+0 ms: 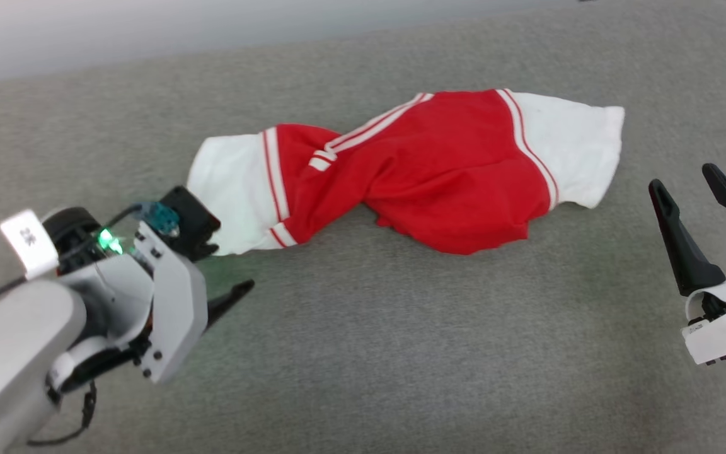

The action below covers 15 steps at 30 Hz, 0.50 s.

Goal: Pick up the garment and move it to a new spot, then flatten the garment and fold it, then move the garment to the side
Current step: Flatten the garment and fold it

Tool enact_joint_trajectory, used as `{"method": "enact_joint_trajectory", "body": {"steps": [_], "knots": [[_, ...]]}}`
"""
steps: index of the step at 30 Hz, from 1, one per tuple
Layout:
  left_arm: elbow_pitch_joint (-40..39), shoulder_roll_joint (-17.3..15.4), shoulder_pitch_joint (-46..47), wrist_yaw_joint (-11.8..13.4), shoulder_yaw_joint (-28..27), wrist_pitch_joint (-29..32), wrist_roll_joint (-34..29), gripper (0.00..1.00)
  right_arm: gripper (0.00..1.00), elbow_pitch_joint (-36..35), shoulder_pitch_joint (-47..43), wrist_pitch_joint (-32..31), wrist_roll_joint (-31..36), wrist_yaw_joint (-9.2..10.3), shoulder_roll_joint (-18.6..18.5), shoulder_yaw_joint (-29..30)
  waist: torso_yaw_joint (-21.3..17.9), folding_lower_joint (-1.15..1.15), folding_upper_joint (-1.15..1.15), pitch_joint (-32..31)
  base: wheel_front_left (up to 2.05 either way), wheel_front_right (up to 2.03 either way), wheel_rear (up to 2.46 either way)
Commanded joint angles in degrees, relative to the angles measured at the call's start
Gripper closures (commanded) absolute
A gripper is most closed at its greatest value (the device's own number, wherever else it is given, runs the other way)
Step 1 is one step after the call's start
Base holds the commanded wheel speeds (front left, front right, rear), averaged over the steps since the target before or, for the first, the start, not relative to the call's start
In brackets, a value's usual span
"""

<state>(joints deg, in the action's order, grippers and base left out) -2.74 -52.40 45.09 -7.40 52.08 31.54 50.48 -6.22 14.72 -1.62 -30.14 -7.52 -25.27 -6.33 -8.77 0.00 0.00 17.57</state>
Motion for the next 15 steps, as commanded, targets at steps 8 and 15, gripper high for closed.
{"method": "enact_joint_trajectory", "body": {"steps": [8, 15], "knots": [[8.2, 1.11, 8.34, -0.11, 9.52, -4.9, 0.69, 0.0, 0.0, -1.46, 0.78, -0.82, 1.17, 0.06, 0.72, -0.82, -2.82, 0.0, 0.0, 3.7, 0.0, 0.0, 0.0], [14.74, 2.23, 12.87, -0.11, 16.67, -10.19, 3.01, 1.0, 0.0, -0.61, 2.3, -1.92, 0.13, 0.06, -0.67, -2.49, -2.95, 0.0, 0.0, 5.34, 0.0, 0.0, 0.0]]}}
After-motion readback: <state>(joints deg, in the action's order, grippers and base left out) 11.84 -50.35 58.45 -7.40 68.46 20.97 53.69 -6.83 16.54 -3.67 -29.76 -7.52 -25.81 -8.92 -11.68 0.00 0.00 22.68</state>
